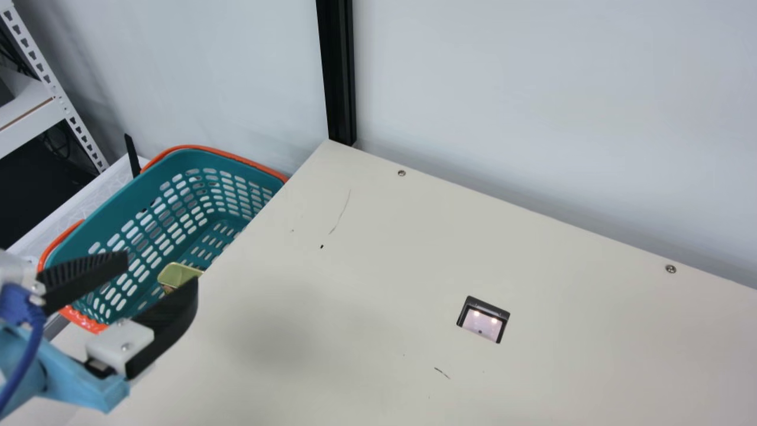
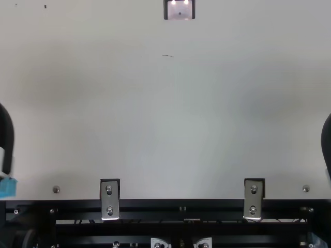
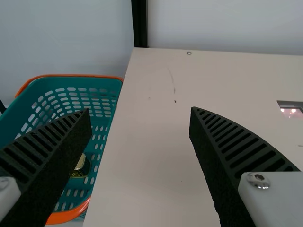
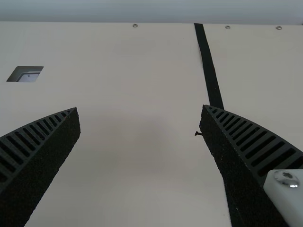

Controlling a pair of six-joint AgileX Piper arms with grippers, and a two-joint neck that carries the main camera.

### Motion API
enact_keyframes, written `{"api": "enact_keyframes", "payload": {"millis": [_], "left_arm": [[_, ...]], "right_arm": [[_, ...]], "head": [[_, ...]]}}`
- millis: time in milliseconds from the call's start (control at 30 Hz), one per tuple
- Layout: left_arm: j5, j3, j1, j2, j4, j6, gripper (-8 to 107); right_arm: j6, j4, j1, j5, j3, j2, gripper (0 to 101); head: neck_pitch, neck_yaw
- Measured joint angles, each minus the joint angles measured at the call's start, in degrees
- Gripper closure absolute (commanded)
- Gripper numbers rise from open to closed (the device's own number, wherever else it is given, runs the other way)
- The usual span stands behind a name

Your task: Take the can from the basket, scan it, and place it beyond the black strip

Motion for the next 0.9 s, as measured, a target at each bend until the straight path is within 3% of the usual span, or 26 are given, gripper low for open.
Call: {"api": "enact_keyframes", "payload": {"millis": [267, 500, 900], "left_arm": [[0.25, -6.51, 1.10, 9.35, 1.06, -3.94, 9], [0.87, -8.99, 3.52, 18.88, -3.96, -4.07, 9], [-4.02, -9.57, 18.56, 34.10, -18.30, 8.16, 9]], "right_arm": [[0.00, 0.05, 0.00, 0.00, 0.00, 0.00, 0], [0.00, 0.05, 0.00, 0.00, 0.00, 0.00, 0], [0.00, 0.05, 0.00, 0.00, 0.00, 0.00, 0]], "head": [[0.00, 0.00], [0.00, 0.00], [0.00, 0.00]]}}
